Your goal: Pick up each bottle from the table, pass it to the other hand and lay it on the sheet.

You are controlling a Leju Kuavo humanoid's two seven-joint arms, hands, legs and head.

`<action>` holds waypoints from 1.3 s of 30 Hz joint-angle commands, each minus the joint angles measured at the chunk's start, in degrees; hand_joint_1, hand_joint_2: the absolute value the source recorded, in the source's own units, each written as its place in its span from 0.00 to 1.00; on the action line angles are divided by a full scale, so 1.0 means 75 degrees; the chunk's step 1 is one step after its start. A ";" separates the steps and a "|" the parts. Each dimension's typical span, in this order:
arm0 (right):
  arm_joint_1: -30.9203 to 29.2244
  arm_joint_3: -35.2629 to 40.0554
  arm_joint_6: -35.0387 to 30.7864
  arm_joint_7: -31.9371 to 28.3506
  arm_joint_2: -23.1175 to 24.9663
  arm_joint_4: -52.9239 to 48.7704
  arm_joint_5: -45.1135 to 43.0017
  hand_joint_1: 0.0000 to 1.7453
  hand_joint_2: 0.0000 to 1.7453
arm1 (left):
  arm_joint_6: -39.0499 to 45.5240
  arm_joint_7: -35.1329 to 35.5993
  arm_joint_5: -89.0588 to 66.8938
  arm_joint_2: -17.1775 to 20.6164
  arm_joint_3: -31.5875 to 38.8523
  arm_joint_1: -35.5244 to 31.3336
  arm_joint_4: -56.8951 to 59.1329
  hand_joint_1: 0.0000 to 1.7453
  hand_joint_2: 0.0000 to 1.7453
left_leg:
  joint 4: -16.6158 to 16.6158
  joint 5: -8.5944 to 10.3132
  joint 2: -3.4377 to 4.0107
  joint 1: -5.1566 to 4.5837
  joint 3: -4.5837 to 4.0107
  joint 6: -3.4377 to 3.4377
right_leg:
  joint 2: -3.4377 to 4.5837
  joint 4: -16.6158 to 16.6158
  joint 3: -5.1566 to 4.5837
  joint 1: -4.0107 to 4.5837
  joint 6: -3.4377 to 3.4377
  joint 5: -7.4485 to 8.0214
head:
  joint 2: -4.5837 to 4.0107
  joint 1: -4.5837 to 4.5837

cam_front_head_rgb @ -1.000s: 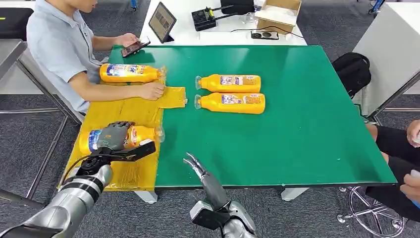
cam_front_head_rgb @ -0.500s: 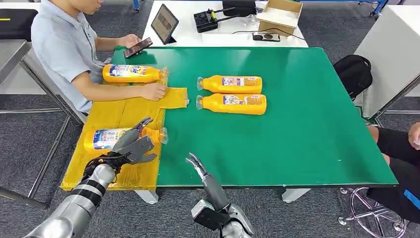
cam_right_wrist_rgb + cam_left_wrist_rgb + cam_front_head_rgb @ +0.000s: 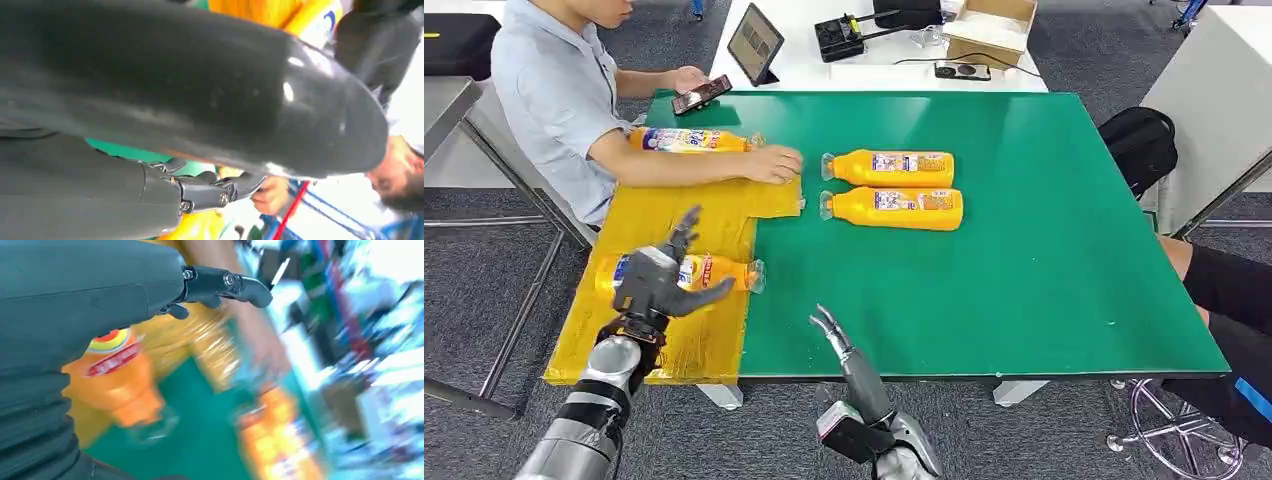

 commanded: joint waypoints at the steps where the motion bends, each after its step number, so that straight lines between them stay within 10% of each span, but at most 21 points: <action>1: 0.0183 0.0481 -0.0619 -0.0257 -0.0519 -0.2376 -0.0518 0.00 1.00 | 0.1178 -0.0270 0.1565 -0.0525 0.1220 0.1331 -0.2490 0.00 1.00 | 0.0002 -0.0016 0.0020 -0.0005 0.0013 0.0013 | 0.0010 0.0000 0.0009 0.0000 -0.0016 -0.0010 | 0.0000 -0.0003; 6: -0.0425 0.0655 -0.0998 -0.0257 0.0058 -0.2483 -0.0467 0.00 1.00 | 0.0995 -0.0887 0.1899 -0.0283 0.3226 0.2650 -0.3536 0.00 1.00 | -0.0004 -0.0036 0.0132 -0.0003 0.0027 -0.0001 | 0.0118 0.0007 -0.0016 0.0003 -0.0023 0.0002 | 0.0000 0.0000; 21: 0.0399 -0.0768 -0.0883 -0.0257 -0.0108 -0.4173 0.0869 0.00 1.00 | 0.0896 -0.0801 0.1874 -0.0861 0.3286 0.1123 -0.3089 0.00 1.00 | 0.0000 -0.0004 -0.0002 0.0017 -0.0011 -0.0006 | -0.0008 0.0005 -0.0020 0.0021 -0.0043 -0.0005 | 0.0000 0.0003; 39: -0.0003 -0.0659 -0.1442 -0.0257 -0.0244 -0.3514 0.0050 0.00 1.00 | 0.0687 -0.0785 0.2189 -0.0887 0.2809 0.2101 -0.3380 0.00 1.00 | -0.0011 -0.0015 0.0053 0.0013 0.0021 -0.0002 | 0.0039 -0.0005 -0.0005 0.0019 -0.0047 0.0002 | 0.0000 0.0000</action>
